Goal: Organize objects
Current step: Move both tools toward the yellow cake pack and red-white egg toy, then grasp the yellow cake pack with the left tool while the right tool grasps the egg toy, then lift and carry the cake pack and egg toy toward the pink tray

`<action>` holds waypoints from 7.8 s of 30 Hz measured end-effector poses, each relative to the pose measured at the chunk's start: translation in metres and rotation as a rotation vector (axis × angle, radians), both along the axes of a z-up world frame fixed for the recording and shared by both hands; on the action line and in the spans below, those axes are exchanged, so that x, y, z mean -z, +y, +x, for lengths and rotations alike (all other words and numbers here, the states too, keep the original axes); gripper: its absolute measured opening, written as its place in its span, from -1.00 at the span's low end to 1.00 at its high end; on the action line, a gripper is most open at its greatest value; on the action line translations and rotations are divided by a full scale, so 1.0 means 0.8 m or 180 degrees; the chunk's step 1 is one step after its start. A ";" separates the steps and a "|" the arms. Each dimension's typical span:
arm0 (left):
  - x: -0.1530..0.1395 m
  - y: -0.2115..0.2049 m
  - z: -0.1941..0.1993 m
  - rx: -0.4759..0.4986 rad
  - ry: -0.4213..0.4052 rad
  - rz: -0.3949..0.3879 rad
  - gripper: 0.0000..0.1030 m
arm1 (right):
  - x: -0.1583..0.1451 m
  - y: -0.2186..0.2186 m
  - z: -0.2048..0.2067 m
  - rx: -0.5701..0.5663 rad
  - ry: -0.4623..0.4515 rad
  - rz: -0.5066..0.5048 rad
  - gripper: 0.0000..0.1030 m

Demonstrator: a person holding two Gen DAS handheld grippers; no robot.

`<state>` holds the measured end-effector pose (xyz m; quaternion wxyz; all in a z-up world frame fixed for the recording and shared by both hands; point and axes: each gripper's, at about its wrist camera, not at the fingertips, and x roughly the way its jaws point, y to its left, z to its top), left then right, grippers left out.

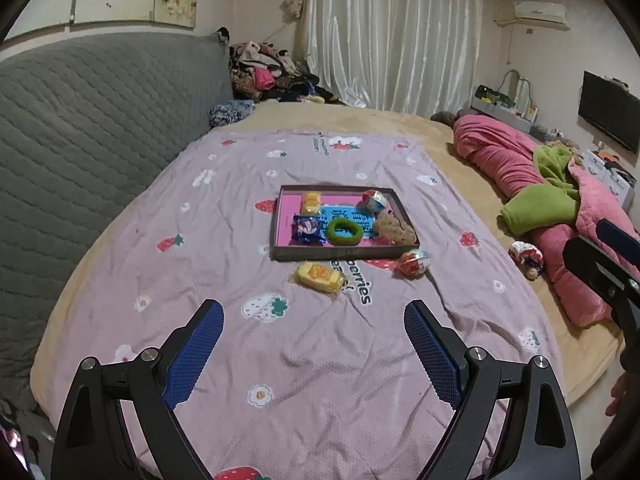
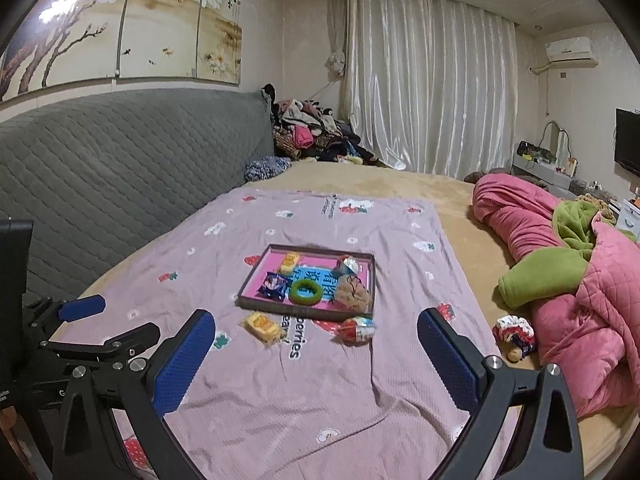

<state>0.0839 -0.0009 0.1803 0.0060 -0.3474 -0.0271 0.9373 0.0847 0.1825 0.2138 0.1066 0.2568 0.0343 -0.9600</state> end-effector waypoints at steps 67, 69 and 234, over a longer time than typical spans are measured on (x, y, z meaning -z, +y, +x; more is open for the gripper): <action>0.194 0.018 -0.145 0.0026 -0.0831 0.0061 0.80 | 0.192 0.018 -0.128 0.0061 -0.0909 0.0230 0.98; 0.197 0.020 -0.151 0.0026 -0.0839 0.0066 0.79 | 0.199 0.019 -0.135 0.0063 -0.0936 0.0245 0.98; 0.039 -0.011 -0.092 -0.0115 0.0147 0.0016 -0.22 | 0.046 -0.059 -0.101 -0.0295 -0.0037 0.0200 0.57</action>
